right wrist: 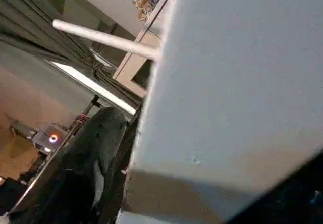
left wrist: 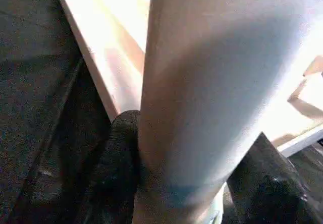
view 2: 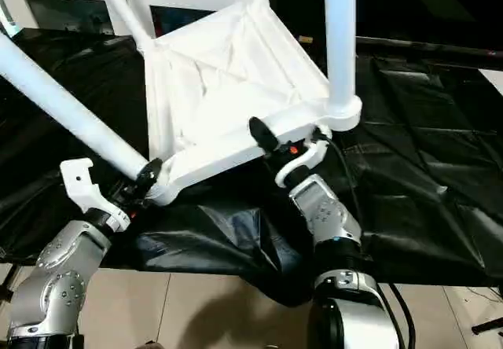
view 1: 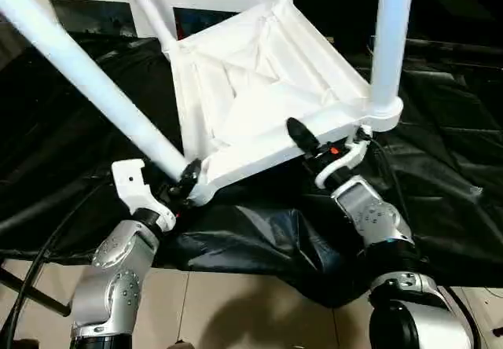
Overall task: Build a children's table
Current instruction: Flip table
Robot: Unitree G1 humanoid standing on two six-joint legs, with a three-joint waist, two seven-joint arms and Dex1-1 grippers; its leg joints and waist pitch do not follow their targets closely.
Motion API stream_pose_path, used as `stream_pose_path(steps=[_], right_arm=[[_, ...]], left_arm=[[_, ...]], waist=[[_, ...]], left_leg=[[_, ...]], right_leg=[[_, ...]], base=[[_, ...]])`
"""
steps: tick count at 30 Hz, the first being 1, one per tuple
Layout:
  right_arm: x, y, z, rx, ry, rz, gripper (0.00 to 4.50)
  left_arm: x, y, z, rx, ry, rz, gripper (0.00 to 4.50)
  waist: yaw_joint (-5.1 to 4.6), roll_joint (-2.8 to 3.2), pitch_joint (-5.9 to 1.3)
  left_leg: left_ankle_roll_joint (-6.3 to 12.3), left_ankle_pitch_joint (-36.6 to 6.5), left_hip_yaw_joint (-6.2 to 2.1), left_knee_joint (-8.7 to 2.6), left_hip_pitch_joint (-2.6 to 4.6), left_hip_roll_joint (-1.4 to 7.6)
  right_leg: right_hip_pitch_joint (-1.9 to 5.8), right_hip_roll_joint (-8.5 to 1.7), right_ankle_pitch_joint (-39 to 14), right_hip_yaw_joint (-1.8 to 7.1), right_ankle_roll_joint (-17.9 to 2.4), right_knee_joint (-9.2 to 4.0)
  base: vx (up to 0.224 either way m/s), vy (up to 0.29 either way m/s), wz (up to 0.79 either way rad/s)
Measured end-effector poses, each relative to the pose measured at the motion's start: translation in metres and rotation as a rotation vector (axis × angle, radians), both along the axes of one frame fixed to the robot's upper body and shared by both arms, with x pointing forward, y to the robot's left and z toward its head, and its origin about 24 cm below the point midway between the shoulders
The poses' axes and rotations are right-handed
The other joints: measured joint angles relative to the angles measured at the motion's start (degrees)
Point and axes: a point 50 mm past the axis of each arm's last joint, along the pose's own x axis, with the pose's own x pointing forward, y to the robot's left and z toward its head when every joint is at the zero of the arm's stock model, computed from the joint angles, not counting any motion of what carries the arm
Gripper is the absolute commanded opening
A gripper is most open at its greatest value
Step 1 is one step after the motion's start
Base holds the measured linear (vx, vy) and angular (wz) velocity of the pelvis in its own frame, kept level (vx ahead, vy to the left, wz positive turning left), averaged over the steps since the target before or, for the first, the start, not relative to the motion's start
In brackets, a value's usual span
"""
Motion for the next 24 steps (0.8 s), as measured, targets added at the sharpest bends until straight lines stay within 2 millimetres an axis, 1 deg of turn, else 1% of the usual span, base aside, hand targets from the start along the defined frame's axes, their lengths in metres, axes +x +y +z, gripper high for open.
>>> stream_pose_path(steps=[4,5,7,10,12,17,20,21,22,23,24], right_arm=[[0.0,-0.0019,-0.0016,0.009,0.009,-0.007,2.84],[-0.0001,-0.0025,-0.0019,0.014,0.012,-0.01,2.84],[-0.0001,-0.0036,-0.0022,0.019,0.015,-0.015,2.67],[-0.0003,-0.0037,-0.003,0.024,0.02,-0.018,2.61],[-0.0003,-0.0039,-0.0031,0.024,0.02,-0.019,2.46],[-0.0002,-0.0043,-0.0036,0.017,0.022,-0.02,2.4],[0.0003,-0.0057,-0.0034,-0.004,0.02,-0.02,2.4],[0.0005,-0.006,-0.0032,-0.009,0.02,-0.019,2.74],[0.0005,-0.0057,-0.003,-0.006,0.021,-0.016,2.95],[0.0006,-0.0051,-0.0028,-0.005,0.024,-0.011,2.95],[0.0013,-0.0045,-0.0009,0.001,0.023,0.001,3.08]], left_arm=[[-0.0001,-0.0013,0.0004,0.004,-0.007,-0.011,2.14],[-0.0002,-0.0021,0.0002,0.006,-0.007,-0.016,2.14],[-0.0016,-0.0036,-0.0018,0.009,-0.002,-0.027,2.14],[-0.0033,-0.005,-0.0044,0.016,0.007,-0.035,2.14],[-0.0037,-0.0053,-0.0048,0.018,0.008,-0.038,2.14],[-0.0037,-0.0051,-0.0046,0.023,0.005,-0.042,2.14],[-0.0037,-0.0048,-0.0047,0.029,0.005,-0.043,2.14],[-0.0037,-0.0046,-0.0047,0.031,0.005,-0.042,2.14],[-0.0037,-0.0045,-0.0046,0.032,0.004,-0.042,2.14],[-0.0037,-0.0045,-0.0046,0.032,0.004,-0.042,2.14],[-0.0036,-0.0042,-0.004,0.034,-0.002,-0.041,2.14]], waist=[[0.02,0.0,0.0],[0.02,0.0,0.0],[-0.01,0.01,0.01],[-0.15,0.01,0.01],[-0.2,0.01,0.01],[-0.22,0.01,0.01],[-0.24,0.01,0.01],[-0.25,0.01,0.01],[-0.27,0.01,0.01],[-0.26,0.01,0.01],[-0.26,0.02,0.02]], left_leg=[[0.0,0.0,0.01,0.04,-0.01,0.01],[0.0,0.0,0.0,0.05,-0.01,0.01],[0.0,0.0,0.0,0.06,-0.03,0.01],[0.0,0.0,-0.01,0.07,-0.09,0.03],[0.0,0.0,0.0,0.08,-0.17,0.03],[0.01,0.0,0.01,0.13,-0.23,0.04],[0.01,0.0,0.02,0.15,-0.22,0.04],[0.01,0.0,0.01,0.17,-0.21,0.04],[0.01,0.0,0.01,0.19,-0.22,0.04],[0.01,0.0,0.02,0.22,-0.24,0.04],[0.01,0.0,0.01,0.29,-0.3,0.05]], right_leg=[[0.0,0.0,0.0,0.0,0.0,0.04],[0.0,0.0,0.0,0.0,0.0,0.05],[-0.02,0.0,0.0,0.0,0.0,0.04],[-0.07,0.0,0.0,0.0,0.0,0.05],[-0.15,0.01,0.0,0.0,0.0,0.09],[-0.22,0.01,0.0,0.0,-0.1,0.18],[-0.22,0.01,0.0,0.0,-0.1,0.24],[-0.23,0.01,-0.1,0.0,-0.1,0.28],[-0.25,0.01,-0.1,0.0,-0.1,0.31],[-0.28,0.01,-0.1,0.0,-0.1,0.35],[-0.34,0.01,-0.1,0.0,-0.1,0.43]], base=[[0.0,0.0,0.0],[0.0,0.0,0.0],[0.0,0.0,0.0],[0.0,0.0,0.0],[0.0,0.0,0.0],[0.0,0.0,0.0],[0.0,0.0,0.0],[0.0,0.0,0.0],[0.0,0.0,0.0],[0.0,0.0,0.0],[0.0,0.0,0.0]])
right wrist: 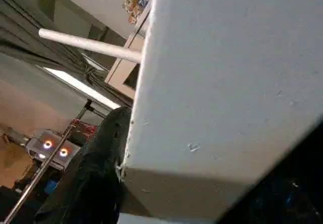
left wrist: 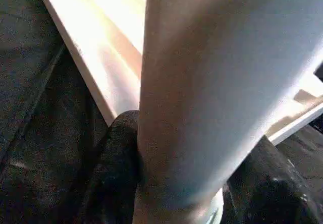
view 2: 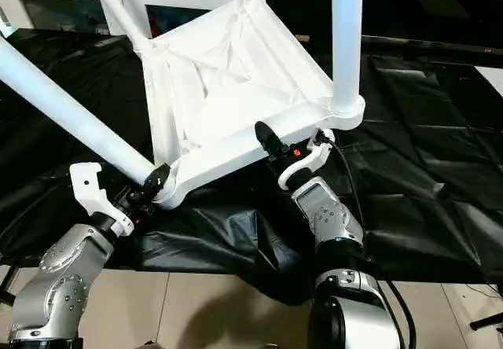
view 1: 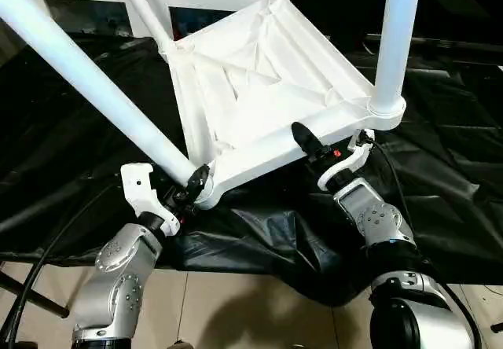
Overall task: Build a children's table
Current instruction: Flip table
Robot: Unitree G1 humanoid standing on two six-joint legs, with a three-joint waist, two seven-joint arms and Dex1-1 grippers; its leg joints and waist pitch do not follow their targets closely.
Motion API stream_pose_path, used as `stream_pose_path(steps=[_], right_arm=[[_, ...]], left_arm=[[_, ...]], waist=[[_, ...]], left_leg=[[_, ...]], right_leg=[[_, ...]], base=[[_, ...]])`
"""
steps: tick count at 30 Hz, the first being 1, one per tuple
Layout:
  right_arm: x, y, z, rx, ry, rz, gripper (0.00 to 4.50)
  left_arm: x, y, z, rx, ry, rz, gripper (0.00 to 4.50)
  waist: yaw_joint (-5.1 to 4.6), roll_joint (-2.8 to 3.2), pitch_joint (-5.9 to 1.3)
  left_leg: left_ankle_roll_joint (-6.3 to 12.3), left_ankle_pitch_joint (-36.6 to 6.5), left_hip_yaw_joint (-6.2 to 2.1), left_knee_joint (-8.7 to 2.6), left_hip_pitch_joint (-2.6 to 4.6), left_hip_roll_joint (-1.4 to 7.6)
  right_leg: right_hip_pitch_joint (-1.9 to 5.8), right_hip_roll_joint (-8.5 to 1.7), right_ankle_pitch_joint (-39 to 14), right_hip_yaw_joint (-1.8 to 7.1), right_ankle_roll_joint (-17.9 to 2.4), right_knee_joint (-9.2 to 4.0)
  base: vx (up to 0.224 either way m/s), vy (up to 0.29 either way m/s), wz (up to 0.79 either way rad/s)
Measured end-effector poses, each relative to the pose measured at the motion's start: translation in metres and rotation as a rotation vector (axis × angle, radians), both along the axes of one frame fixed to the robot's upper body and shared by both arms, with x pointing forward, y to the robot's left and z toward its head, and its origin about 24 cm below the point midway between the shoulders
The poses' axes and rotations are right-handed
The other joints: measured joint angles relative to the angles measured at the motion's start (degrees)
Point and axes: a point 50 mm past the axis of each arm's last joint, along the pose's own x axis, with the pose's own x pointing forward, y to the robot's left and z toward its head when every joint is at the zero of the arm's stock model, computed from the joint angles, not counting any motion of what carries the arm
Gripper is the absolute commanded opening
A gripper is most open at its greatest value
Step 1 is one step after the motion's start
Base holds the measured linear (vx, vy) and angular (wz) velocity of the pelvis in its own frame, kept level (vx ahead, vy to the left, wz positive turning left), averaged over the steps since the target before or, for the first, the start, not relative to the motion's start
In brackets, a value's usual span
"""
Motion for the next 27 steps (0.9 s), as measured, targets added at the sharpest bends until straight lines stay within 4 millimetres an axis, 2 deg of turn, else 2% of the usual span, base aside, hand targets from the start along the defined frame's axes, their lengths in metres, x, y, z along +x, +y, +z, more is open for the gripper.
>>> stream_pose_path(steps=[3,7,17,27], right_arm=[[0.005,0.001,0.008,0.054,0.008,-0.011,3.44],[0.011,-0.001,0.018,0.138,0.022,-0.048,3.47],[0.009,-0.001,0.015,0.141,0.06,-0.004,3.47],[0.006,0.004,-0.002,0.125,0.187,0.013,2.7]], left_arm=[[0.002,-0.001,0.006,0.0,-0.038,-0.005,2.13],[0.003,-0.006,0.009,-0.008,-0.055,-0.034,2.11],[0.001,-0.004,0.009,0.025,-0.069,-0.052,2.11],[0.0,0.001,0.009,0.119,-0.097,-0.064,2.11]], waist=[[-0.08,0.01,0.01],[-0.14,0.02,0.01],[-0.03,0.02,0.01],[-0.02,0.05,0.03]], left_leg=[[0.0,0.0,0.0,0.19,0.01,0.03],[-0.11,0.1,0.03,0.24,0.04,0.07],[-0.13,0.1,0.03,0.26,0.0,0.07],[-0.12,0.1,0.03,0.27,-0.01,0.07]], right_leg=[[-0.05,0.0,0.0,0.01,-0.1,0.28],[-0.04,0.01,0.0,0.0,-0.1,0.37],[-0.05,0.01,0.0,-0.01,-0.1,0.36],[-0.05,0.01,0.0,-0.02,-0.1,0.37]], base=[[0.0,0.0,0.0],[0.0,0.0,0.0],[0.0,0.0,0.0],[0.0,0.0,0.0]])
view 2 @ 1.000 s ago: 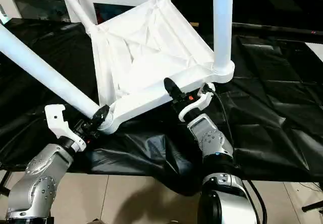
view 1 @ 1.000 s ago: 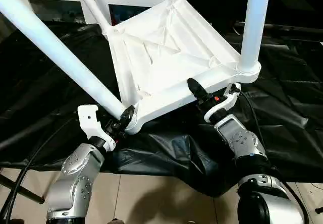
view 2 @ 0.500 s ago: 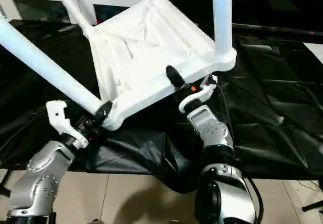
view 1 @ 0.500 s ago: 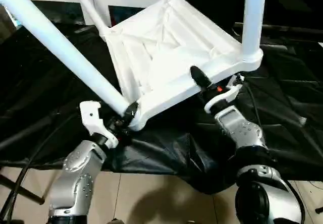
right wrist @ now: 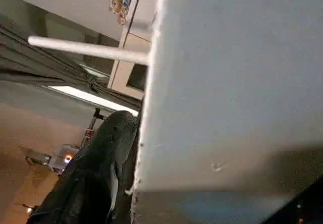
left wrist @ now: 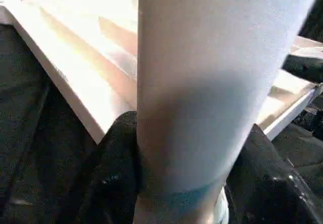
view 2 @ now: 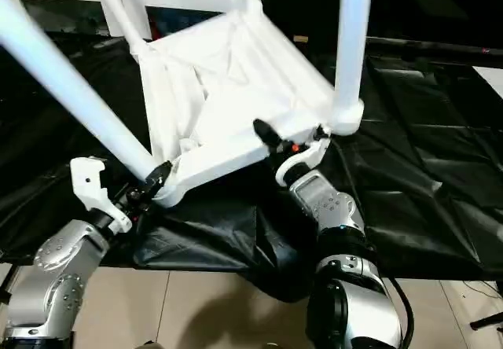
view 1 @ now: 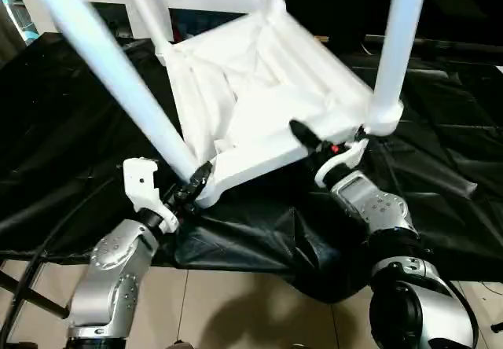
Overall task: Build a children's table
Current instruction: Flip table
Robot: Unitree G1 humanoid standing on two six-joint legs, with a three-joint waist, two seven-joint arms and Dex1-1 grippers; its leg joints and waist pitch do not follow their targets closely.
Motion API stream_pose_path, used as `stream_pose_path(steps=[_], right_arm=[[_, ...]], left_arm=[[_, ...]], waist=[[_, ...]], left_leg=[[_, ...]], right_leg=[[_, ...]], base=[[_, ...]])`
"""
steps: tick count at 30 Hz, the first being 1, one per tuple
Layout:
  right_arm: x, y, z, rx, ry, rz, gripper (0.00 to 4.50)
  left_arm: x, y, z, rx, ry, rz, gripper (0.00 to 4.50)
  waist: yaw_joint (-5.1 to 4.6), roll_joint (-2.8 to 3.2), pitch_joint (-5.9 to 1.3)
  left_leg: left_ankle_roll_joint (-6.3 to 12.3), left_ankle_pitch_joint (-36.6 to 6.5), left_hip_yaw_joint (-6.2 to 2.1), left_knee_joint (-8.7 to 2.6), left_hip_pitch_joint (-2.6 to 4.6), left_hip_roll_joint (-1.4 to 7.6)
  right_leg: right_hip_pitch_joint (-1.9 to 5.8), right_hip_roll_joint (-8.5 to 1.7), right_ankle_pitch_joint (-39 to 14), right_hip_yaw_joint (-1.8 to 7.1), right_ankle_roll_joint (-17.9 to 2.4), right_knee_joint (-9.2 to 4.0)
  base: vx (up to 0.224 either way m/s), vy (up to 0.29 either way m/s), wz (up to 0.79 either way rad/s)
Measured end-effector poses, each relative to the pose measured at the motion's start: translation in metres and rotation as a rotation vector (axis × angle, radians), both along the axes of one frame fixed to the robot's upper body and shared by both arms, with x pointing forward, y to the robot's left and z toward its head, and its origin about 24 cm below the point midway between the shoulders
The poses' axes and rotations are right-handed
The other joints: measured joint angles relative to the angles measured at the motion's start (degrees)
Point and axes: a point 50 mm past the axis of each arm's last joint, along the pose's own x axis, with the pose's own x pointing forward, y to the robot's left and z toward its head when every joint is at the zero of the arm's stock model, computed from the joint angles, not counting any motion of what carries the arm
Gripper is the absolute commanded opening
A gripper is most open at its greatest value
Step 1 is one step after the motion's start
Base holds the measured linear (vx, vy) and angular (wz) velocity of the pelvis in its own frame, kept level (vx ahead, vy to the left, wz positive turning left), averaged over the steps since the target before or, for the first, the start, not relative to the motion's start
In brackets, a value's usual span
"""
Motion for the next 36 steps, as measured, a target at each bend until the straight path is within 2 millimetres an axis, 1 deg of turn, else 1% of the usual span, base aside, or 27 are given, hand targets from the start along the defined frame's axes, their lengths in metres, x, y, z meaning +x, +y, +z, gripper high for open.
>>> stream_pose_path(steps=[4,5,7,8,10,12,14,17,21,23,24,26,27,28,30,32,33,34,36], right_arm=[[0.0,0.0,-0.001,0.002,0.012,-0.006,2.4],[0.0,0.0,-0.001,0.001,0.014,-0.007,2.4],[0.0,0.0,-0.002,0.002,0.018,-0.01,2.19],[0.0,0.0,-0.002,0.002,0.018,-0.011,2.19],[0.0,0.0,-0.002,0.003,0.023,-0.015,2.04],[0.0,0.0,-0.002,0.003,0.026,-0.018,1.85],[0.0,0.0,-0.002,-0.008,0.022,-0.022,1.81],[0.0,0.001,-0.003,-0.029,0.016,-0.025,1.77],[0.002,0.005,0.004,-0.082,-0.026,-0.011,1.75],[0.003,0.003,0.01,-0.105,-0.055,-0.019,1.75],[0.003,0.001,0.014,-0.119,-0.07,-0.028,1.75],[0.003,-0.001,0.016,-0.134,-0.079,-0.039,1.75],[0.003,-0.002,0.018,-0.142,-0.081,-0.046,1.75],[0.003,-0.003,0.019,-0.149,-0.083,-0.051,1.75],[0.003,-0.005,0.021,-0.157,-0.089,-0.068,1.75],[0.001,-0.01,0.023,-0.167,-0.094,-0.096,1.75],[0.001,-0.013,0.025,-0.175,-0.098,-0.11,1.75],[0.0,-0.014,0.026,-0.181,-0.1,-0.121,1.75],[0.001,-0.018,0.032,-0.197,-0.109,-0.15,1.75]], left_arm=[[-0.001,0.0,-0.002,0.002,0.003,-0.002,2.11],[-0.001,0.0,-0.002,0.003,0.002,-0.003,2.11],[-0.001,0.0,-0.002,0.006,0.003,-0.004,2.1],[-0.001,0.001,-0.003,0.006,0.005,-0.004,2.1],[-0.001,0.0,-0.004,0.014,0.0,-0.003,2.1],[-0.001,0.001,-0.005,0.013,0.003,-0.004,2.79],[-0.001,0.001,-0.007,0.013,0.006,-0.008,2.81],[-0.004,0.005,-0.009,0.023,0.017,-0.012,3.14],[-0.019,0.017,-0.015,0.032,0.054,-0.077,3.33],[-0.029,0.026,-0.016,0.051,0.074,-0.112,3.61],[-0.034,0.029,-0.017,0.067,0.088,-0.143,3.66],[-0.039,0.033,-0.017,0.089,0.103,-0.171,3.7],[-0.042,0.035,-0.016,0.099,0.108,-0.189,3.95],[-0.044,0.036,-0.014,0.105,0.109,-0.203,4.06],[-0.047,0.037,-0.009,0.122,0.103,-0.227,4.12],[-0.05,0.037,-0.003,0.146,0.094,-0.246,4.38],[-0.053,0.036,0.001,0.151,0.092,-0.263,4.38],[-0.055,0.036,0.003,0.158,0.093,-0.279,4.47],[-0.058,0.031,0.007,0.167,0.102,-0.321,4.5]], waist=[[-0.02,0.0,0.0],[-0.02,0.01,0.0],[-0.02,0.01,0.0],[-0.02,0.01,0.0],[-0.01,0.01,0.0],[-0.01,0.01,0.01],[-0.05,0.01,0.01],[-0.28,0.02,0.01],[-0.68,0.03,0.02],[-0.39,0.03,0.02],[-0.1,0.03,0.02],[0.17,0.03,0.02],[0.36,0.04,0.03],[0.5,0.04,0.03],[0.88,0.09,0.06],[1.49,0.1,0.06],[1.71,0.12,0.08],[1.78,0.15,0.1],[1.87,0.24,0.16]], left_leg=[[0.0,0.0,0.0,0.0,0.0,0.0],[0.0,0.0,0.0,0.0,0.0,0.0],[0.0,0.0,0.0,0.0,0.0,0.0],[0.0,0.0,0.0,0.0,0.0,0.0],[0.0,0.0,0.0,0.0,0.0,0.0],[0.0,0.0,0.0,0.0,0.0,0.0],[0.0,0.0,0.0,0.0,0.01,0.0],[0.0,0.0,-0.01,0.0,0.02,0.02],[-0.01,0.0,-0.01,0.0,0.02,0.08],[-0.01,0.0,0.01,0.0,0.02,0.11],[-0.02,0.0,0.02,0.0,0.02,0.11],[-0.07,0.0,0.03,0.0,0.03,0.11],[-0.12,0.1,0.05,0.0,0.01,0.12],[-0.13,0.1,0.06,0.0,0.02,0.13],[-0.19,0.1,0.07,0.0,0.02,0.15],[-0.26,0.1,0.08,0.0,0.03,0.16],[-0.34,0.2,0.08,0.0,0.02,0.16],[-0.41,0.2,0.09,0.0,0.01,0.16],[-0.51,0.2,0.09,0.0,-0.04,0.16]], right_leg=[[0.0,0.0,0.0,0.0,0.0,0.0],[0.0,0.0,0.0,0.0,0.0,0.0],[0.0,0.0,0.0,0.0,0.0,0.0],[0.0,0.0,0.0,0.0,0.0,0.0],[0.0,0.0,0.0,0.0,0.0,0.0],[0.0,0.0,0.0,0.0,0.0,0.0],[0.0,0.0,0.0,0.0,0.0,0.0],[0.0,0.02,0.0,0.0,0.0,0.01],[-0.03,0.08,0.0,0.01,0.0,0.01],[-0.03,0.09,0.0,0.0,0.0,0.01],[-0.03,0.09,0.0,0.0,0.0,0.01],[-0.01,0.09,0.0,0.0,0.0,0.0],[-0.01,0.08,0.0,-0.01,0.0,0.01],[0.01,0.08,0.0,-0.01,0.0,0.01],[0.02,0.08,0.0,-0.01,0.0,0.02],[0.03,0.08,0.0,-0.02,0.0,0.02],[0.03,0.08,0.0,-0.02,0.0,0.02],[0.03,0.08,0.0,-0.02,0.0,0.02],[0.03,0.08,0.1,-0.02,0.1,0.02]], base=[[0.0,0.0,0.0],[0.0,0.0,0.0],[0.0,0.0,0.0],[0.0,0.0,0.0],[0.0,0.0,0.0],[0.0,0.0,0.0],[0.0,0.0,0.0],[0.0,0.0,0.0],[0.0,0.0,0.0],[0.0,0.0,0.0],[0.0,0.0,0.0],[0.0,0.0,0.0],[0.0,0.0,0.0],[0.0,0.0,0.0],[0.0,0.0,0.0],[0.0,0.0,0.0],[0.0,0.0,0.0],[0.0,0.0,0.0],[0.0,0.0,0.0]])
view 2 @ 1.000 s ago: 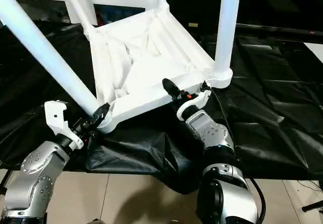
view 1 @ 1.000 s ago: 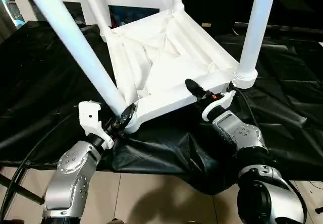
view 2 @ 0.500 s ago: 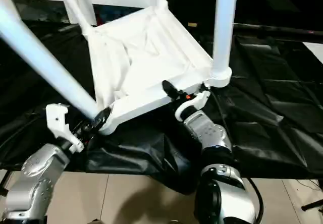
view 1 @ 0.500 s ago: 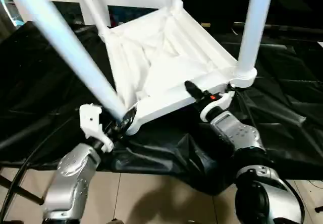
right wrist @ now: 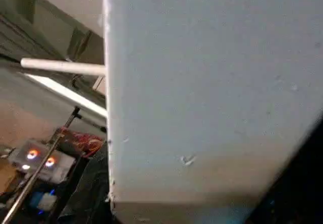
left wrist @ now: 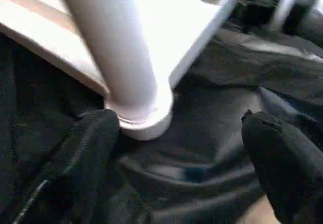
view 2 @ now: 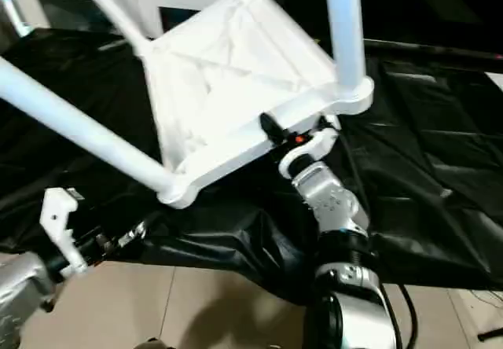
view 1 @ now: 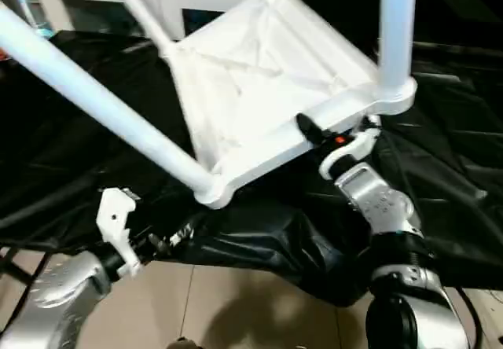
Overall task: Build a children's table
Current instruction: Flip table
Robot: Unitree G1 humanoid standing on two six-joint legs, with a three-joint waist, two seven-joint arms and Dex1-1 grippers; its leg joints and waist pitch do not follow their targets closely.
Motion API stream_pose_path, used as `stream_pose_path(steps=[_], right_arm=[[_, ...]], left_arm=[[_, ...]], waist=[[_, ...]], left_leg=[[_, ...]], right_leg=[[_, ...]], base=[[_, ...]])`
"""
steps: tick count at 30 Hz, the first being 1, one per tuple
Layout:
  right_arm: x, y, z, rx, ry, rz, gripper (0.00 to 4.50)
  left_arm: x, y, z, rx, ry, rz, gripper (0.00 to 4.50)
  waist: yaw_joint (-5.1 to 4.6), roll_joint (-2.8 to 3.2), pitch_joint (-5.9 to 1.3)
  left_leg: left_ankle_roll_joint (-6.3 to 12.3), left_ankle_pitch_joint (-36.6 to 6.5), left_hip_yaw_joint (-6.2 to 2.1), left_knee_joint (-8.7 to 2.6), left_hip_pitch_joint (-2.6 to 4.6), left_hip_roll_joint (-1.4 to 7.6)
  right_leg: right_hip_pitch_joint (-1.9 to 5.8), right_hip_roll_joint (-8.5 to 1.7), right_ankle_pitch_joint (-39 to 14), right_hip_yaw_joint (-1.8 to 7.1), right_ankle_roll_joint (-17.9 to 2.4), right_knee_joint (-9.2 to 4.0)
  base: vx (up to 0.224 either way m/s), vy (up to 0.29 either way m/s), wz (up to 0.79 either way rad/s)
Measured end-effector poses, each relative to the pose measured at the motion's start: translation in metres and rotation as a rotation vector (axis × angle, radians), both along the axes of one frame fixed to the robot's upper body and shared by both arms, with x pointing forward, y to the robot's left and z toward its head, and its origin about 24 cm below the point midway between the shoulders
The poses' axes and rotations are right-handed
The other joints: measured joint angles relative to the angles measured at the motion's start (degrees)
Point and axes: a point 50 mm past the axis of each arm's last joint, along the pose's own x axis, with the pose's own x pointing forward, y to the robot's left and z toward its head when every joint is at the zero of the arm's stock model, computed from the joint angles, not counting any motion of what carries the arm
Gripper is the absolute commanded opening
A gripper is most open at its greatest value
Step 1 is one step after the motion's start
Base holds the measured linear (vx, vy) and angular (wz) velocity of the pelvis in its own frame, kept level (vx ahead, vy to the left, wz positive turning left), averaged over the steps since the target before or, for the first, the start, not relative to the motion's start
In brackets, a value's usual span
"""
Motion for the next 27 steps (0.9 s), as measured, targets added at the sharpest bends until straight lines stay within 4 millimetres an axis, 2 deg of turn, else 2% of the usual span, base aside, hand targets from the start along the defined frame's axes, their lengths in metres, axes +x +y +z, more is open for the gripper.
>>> stream_pose_path(steps=[10,15,27], right_arm=[[-0.006,-0.027,0.025,-0.149,-0.061,-0.14,1.7],[-0.008,-0.039,0.039,-0.254,-0.083,-0.215,1.7],[-0.006,-0.055,0.072,-0.618,-0.167,-0.333,1.7]], left_arm=[[0.003,-0.016,0.022,0.006,-0.057,-0.081,4.5],[0.002,-0.017,0.024,0.01,-0.053,-0.093,4.5],[0.008,-0.028,0.038,0.034,-0.105,-0.128,4.5]], waist=[[-0.24,0.05,0.02],[-0.26,0.1,0.02],[-0.26,0.08,-0.04]], left_leg=[[-0.54,0.3,-0.01,0.0,0.0,-0.01],[-0.61,0.4,-0.01,0.0,0.03,-0.01],[-0.6,0.4,-0.01,0.0,0.67,-0.03]], right_leg=[[0.0,0.01,0.2,0.03,0.2,0.0],[0.02,0.02,0.3,0.04,0.2,0.0],[0.61,0.02,0.5,0.1,0.3,-0.01]], base=[[0.0,0.0,0.0],[0.0,0.0,0.0],[0.0,0.0,0.0]])
